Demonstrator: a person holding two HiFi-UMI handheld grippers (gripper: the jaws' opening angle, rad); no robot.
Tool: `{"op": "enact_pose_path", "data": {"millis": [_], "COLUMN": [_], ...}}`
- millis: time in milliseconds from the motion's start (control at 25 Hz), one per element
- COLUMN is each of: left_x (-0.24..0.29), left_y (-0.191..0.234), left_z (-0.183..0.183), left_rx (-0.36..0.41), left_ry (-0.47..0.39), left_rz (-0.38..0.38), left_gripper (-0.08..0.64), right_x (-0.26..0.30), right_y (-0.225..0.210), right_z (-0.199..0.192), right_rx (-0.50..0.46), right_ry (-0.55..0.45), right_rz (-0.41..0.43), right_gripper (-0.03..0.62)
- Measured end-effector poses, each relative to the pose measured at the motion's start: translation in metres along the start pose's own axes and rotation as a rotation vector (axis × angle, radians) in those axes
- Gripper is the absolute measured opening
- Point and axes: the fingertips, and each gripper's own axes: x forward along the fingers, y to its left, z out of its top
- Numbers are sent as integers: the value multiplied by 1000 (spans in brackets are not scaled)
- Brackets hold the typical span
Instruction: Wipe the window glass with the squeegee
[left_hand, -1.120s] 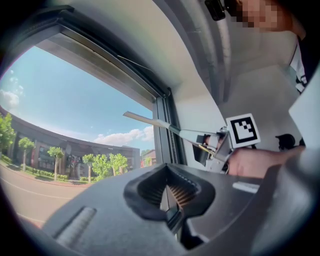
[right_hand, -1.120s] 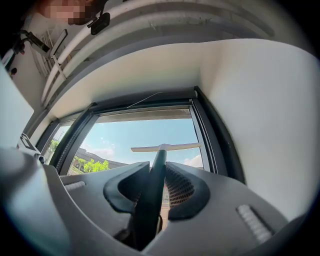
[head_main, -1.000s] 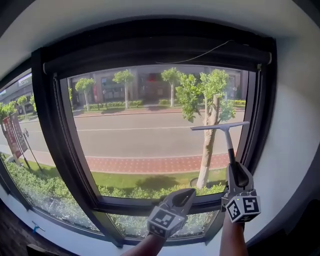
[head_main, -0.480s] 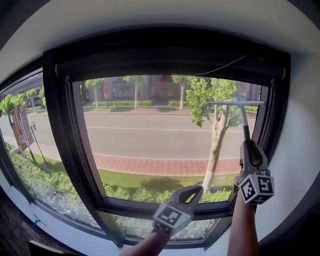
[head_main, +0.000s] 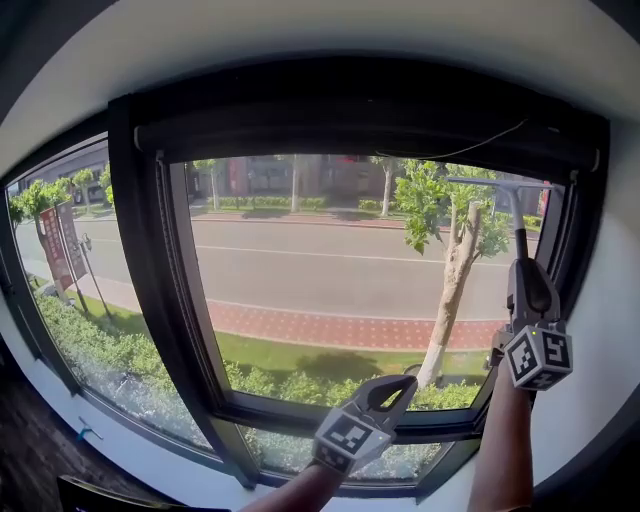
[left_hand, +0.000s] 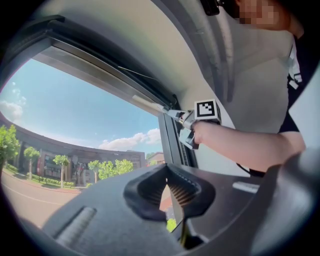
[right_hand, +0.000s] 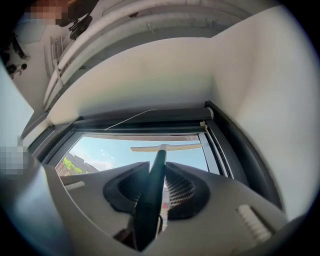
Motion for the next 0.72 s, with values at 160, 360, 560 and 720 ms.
{"op": "enact_pose_path", "data": {"millis": [160, 360, 560, 720], "left_x": [-3, -8, -16, -18], "left_y": [1, 1, 5, 5], "left_z": [-2, 0, 0, -2], "left_rx": [8, 21, 18, 22], "left_ry": [7, 15, 16, 18], "left_rz": [2, 3, 18, 11], "left_gripper": [3, 3, 3, 3], "right_x": [1, 11, 12, 12], "right_y": [-3, -5, -5, -3], "right_z": [7, 10, 7, 3], "right_rx": [50, 99, 82, 79], "right_ry": [-39, -48, -47, -47], "right_rz": [0, 1, -10, -16], "right_gripper": [101, 101, 101, 101]}}
